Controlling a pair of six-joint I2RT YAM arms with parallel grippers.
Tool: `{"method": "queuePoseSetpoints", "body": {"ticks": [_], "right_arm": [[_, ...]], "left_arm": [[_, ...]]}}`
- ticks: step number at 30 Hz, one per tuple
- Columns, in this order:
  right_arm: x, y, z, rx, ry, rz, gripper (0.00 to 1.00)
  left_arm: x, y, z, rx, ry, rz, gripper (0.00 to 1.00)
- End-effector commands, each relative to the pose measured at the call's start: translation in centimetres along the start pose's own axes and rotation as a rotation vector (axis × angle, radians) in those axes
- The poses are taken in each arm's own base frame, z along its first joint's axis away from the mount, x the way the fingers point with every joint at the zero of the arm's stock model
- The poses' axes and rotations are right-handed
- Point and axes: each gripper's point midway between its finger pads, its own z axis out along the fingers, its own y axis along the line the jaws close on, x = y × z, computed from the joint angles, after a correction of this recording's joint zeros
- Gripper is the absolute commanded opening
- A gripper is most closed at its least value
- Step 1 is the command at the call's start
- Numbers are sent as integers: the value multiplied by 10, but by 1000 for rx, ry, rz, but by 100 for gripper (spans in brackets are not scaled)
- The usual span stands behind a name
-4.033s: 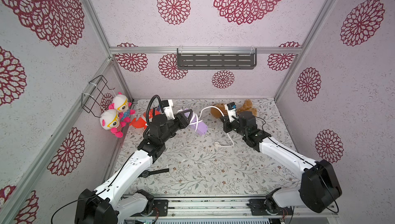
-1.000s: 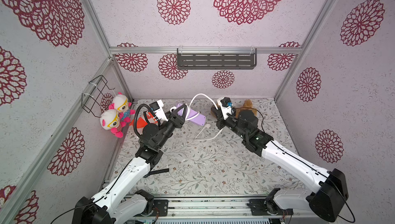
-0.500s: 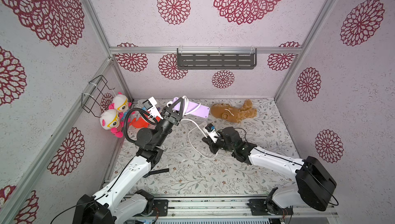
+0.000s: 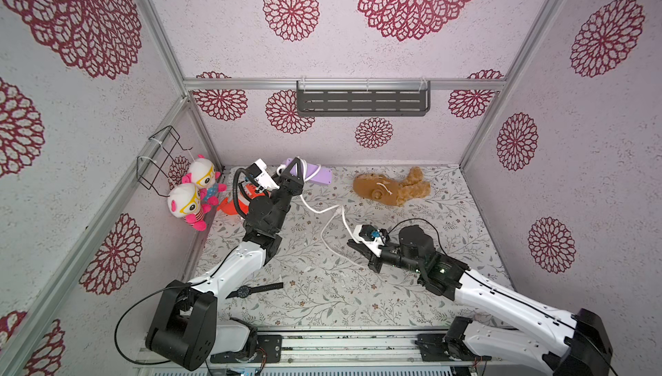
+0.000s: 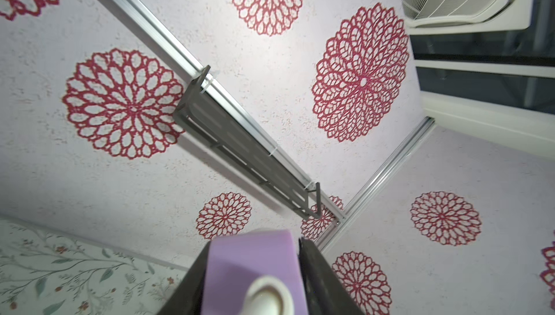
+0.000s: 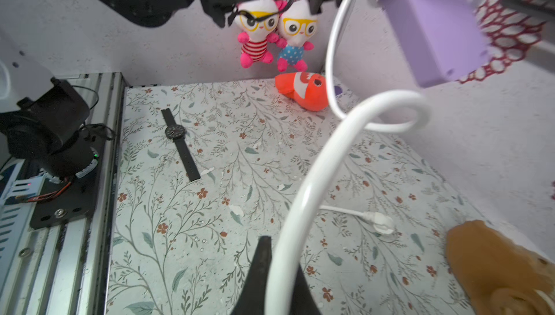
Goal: Unwrap the cord wrapped around the power strip
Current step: Unwrap the power cord from the power strip.
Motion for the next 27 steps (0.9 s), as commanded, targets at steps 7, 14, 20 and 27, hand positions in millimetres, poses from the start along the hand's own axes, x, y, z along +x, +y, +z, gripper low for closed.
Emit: {"method": "queuePoseSetpoints", "body": {"ticks": [7,14,20,27], "right_arm": [[-79,-164,-41,605,-155,40,0],[-44,-225,-7,696,-53,114,0],[37,-218,34,578,91,303,0],[95,-146,58,372,210,432,0]], "left_arm": [[20,-28,-19,14,298,205,0],[6,-95,-52,292,366,-6,0],[-63,-147,-62,523,131,-219,0],[-101,-157,-49,648,-62,-348,0]]}}
